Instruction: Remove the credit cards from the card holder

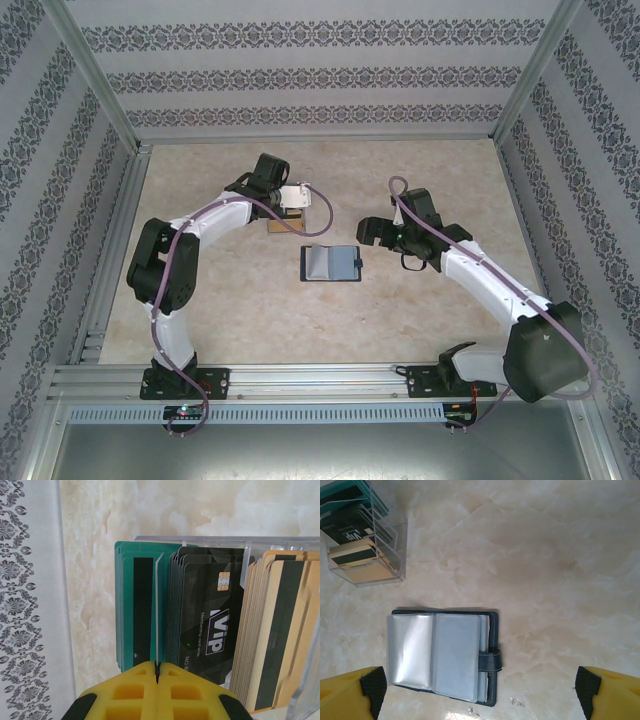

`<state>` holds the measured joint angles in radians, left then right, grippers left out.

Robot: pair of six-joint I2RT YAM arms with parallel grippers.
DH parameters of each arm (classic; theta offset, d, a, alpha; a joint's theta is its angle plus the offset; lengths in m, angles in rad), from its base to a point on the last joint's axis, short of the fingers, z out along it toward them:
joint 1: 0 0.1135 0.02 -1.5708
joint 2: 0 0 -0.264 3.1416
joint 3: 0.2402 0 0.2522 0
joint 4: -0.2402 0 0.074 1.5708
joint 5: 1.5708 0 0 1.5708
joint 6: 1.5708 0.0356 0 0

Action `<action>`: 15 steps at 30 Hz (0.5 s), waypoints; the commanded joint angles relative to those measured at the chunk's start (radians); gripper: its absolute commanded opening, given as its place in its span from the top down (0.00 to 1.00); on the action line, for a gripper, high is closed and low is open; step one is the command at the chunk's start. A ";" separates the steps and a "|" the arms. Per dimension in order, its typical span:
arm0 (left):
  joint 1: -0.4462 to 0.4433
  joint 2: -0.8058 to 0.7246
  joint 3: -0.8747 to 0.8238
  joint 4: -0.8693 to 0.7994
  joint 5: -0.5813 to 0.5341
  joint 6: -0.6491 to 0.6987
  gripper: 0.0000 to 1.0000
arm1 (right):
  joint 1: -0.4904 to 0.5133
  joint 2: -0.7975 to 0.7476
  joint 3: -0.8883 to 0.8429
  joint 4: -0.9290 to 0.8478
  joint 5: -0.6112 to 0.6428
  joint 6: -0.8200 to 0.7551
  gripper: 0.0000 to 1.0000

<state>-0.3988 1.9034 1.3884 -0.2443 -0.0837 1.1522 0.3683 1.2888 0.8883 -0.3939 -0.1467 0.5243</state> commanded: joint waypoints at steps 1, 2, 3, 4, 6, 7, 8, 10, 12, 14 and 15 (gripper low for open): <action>0.013 0.024 0.027 0.026 -0.007 0.021 1.00 | -0.011 0.020 0.038 0.000 -0.005 0.005 0.02; 0.015 0.032 0.032 0.028 -0.007 0.021 1.00 | -0.012 0.026 0.041 0.000 -0.007 0.005 0.02; 0.016 0.038 0.037 0.028 -0.005 0.018 1.00 | -0.012 0.034 0.043 0.001 -0.008 0.006 0.02; 0.017 0.044 0.043 0.027 -0.008 0.015 1.00 | -0.012 0.037 0.045 0.002 -0.011 0.004 0.02; 0.017 0.061 0.057 0.029 -0.015 0.008 0.98 | -0.012 0.047 0.049 0.005 -0.014 0.004 0.02; 0.018 0.066 0.062 0.033 -0.019 0.001 0.97 | -0.014 0.050 0.051 0.004 -0.016 0.004 0.02; 0.018 0.071 0.066 0.036 -0.022 -0.008 0.97 | -0.014 0.054 0.053 0.006 -0.017 0.004 0.02; 0.019 0.082 0.079 0.038 -0.027 -0.020 0.92 | -0.014 0.059 0.057 0.006 -0.019 0.004 0.02; 0.021 0.092 0.088 0.042 -0.033 -0.030 0.79 | -0.014 0.064 0.060 0.007 -0.020 0.004 0.02; 0.023 0.104 0.099 0.053 -0.045 -0.043 0.78 | -0.015 0.068 0.062 0.008 -0.022 0.003 0.02; 0.025 0.109 0.105 0.060 -0.051 -0.052 0.78 | -0.015 0.070 0.063 0.008 -0.022 0.004 0.02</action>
<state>-0.3939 1.9915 1.4563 -0.2214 -0.1104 1.1324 0.3660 1.3510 0.9211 -0.3927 -0.1551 0.5240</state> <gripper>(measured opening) 0.216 0.982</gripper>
